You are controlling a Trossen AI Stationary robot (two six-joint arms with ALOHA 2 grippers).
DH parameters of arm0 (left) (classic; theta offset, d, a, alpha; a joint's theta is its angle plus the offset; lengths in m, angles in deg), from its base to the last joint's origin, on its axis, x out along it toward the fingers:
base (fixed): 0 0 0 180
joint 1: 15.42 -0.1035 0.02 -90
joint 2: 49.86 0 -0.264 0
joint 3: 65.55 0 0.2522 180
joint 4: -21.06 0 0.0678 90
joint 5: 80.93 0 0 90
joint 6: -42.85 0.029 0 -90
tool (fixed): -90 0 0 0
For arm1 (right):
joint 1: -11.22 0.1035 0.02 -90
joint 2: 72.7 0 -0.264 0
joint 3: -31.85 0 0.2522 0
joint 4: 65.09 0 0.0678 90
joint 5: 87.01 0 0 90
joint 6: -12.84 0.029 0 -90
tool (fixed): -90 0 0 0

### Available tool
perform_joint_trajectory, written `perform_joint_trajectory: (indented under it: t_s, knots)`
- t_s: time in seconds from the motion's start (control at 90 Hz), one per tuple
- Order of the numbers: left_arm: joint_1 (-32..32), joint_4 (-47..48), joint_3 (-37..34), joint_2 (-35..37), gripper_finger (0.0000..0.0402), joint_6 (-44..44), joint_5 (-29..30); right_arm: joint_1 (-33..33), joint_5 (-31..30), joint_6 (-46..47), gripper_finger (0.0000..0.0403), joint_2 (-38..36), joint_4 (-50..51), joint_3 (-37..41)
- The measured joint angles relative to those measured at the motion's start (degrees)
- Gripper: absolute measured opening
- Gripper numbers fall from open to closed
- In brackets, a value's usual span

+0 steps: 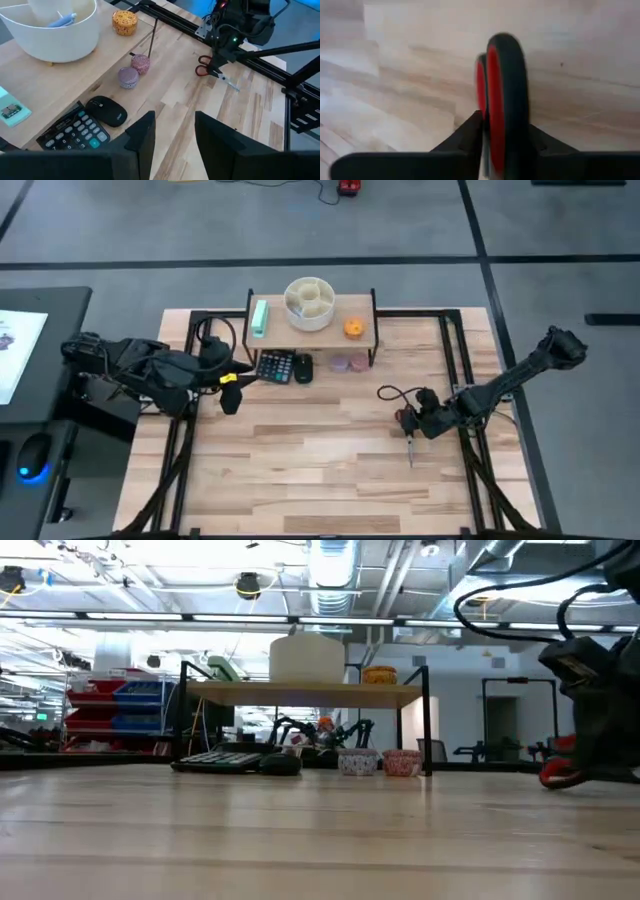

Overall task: Stock shelves
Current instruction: Remove the black scissor from the white desk organizer

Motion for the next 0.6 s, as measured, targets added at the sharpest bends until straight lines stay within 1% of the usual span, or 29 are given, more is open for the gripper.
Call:
perform_joint_trajectory:
  t_s: [0.122,0.356,0.456,0.6]
  knots:
    - [0.0,0.0,0.0,0.0,0.0116,0.0,0.0,0.0,1.8,-0.4,0.0125,0.0,1.5,0.0]
    - [0.0,0.0,0.0,0.0,0.0116,0.0,0.0,0.0,2.2,-0.4,0.0214,0.0,2.6,0.0]
    - [0.0,0.0,0.0,0.0,0.0116,0.0,-0.2,0.0,3.4,-0.2,0.0231,0.0,7.7,-1.8]
    - [0.0,0.0,0.0,0.0,0.0116,0.0,-0.2,0.0,3.5,-1.8,0.0233,-0.1,19.3,-7.4]
